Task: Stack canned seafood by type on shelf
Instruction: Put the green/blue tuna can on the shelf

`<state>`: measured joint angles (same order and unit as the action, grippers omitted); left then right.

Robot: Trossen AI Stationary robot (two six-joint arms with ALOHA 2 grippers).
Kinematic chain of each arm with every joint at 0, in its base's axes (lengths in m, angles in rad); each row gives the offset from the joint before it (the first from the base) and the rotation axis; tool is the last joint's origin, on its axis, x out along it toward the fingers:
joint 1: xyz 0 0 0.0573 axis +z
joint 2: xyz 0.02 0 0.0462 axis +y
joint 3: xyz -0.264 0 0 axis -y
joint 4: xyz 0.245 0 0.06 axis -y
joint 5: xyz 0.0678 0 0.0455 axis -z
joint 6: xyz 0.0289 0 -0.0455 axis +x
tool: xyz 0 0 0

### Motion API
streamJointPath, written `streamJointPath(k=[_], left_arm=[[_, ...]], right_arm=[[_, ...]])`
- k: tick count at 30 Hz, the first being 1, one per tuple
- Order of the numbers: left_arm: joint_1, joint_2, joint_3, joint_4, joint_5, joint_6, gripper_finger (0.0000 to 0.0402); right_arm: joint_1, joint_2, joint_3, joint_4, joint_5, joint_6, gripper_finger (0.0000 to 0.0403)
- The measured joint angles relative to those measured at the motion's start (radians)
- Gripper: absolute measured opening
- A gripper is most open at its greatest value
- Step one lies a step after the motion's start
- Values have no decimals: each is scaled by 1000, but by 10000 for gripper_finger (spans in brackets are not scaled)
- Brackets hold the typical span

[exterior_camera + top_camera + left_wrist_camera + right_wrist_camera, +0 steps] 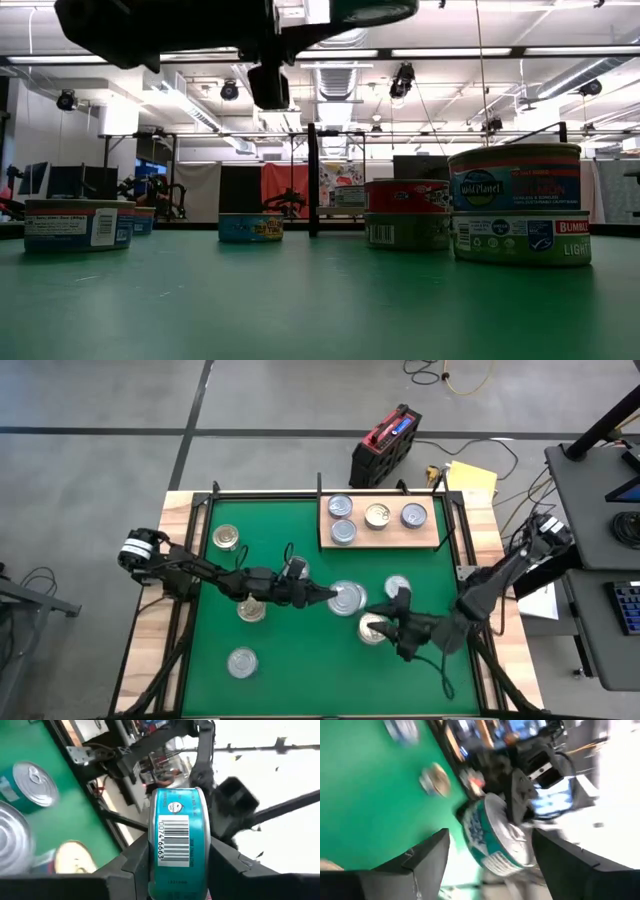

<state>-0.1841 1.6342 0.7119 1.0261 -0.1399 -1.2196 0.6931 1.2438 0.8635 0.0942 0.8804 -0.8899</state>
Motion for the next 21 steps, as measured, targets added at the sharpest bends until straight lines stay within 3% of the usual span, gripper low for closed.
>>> streamJointPath(k=[7, 21], left_arm=[[2, 0, 6, -7, -10, -40, 125], [3, 0, 25, -9, 0, -47, 125]], right_arm=[[28, 132, 0, 177, 265, -354, 253], [-38, 172, 0, 235, 259, -453, 244]])
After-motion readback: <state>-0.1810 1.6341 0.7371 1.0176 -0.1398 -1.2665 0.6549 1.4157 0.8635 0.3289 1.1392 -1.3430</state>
